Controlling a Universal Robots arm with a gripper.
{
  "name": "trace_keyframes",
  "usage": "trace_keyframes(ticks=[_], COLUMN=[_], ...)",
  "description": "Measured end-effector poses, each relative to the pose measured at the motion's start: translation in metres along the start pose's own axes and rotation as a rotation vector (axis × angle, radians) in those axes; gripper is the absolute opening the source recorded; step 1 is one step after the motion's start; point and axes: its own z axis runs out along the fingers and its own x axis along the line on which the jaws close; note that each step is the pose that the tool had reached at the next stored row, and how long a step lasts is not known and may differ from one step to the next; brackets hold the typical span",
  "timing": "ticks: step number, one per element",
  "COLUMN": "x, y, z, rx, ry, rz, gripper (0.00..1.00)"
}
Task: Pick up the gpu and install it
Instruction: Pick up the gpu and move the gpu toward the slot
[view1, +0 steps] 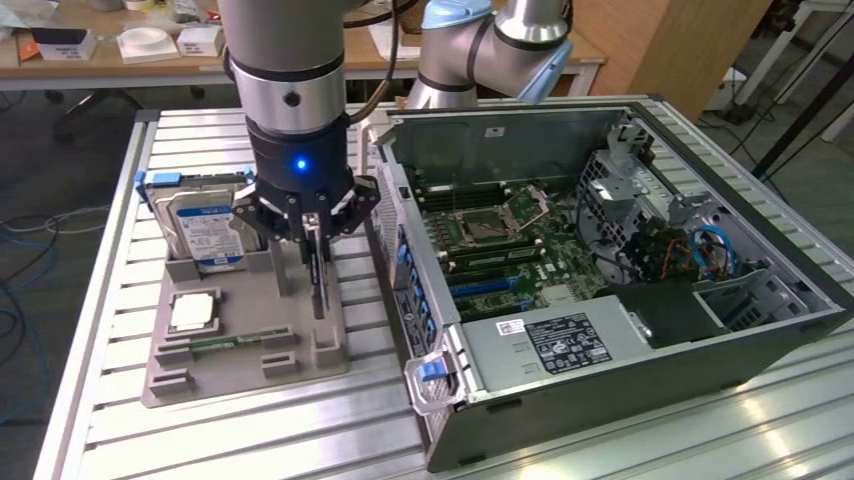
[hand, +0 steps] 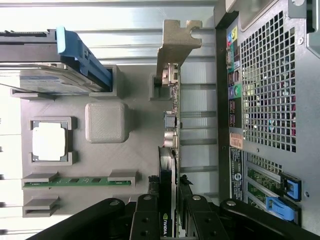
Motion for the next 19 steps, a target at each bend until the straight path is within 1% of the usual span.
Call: trace_keyframes(ticks=[9, 14, 19], x=[0.0, 0.0, 0.0], y=[0.0, 0.0003, 0.0008], z=[-0.0003, -0.006, -0.0148], rx=[0.0, 0.0002, 0.0001], ry=[0.0001, 0.0002, 0.0001], rz=[0.0, 0.0, 0.0], gripper=[0.26, 0.26, 0.26])
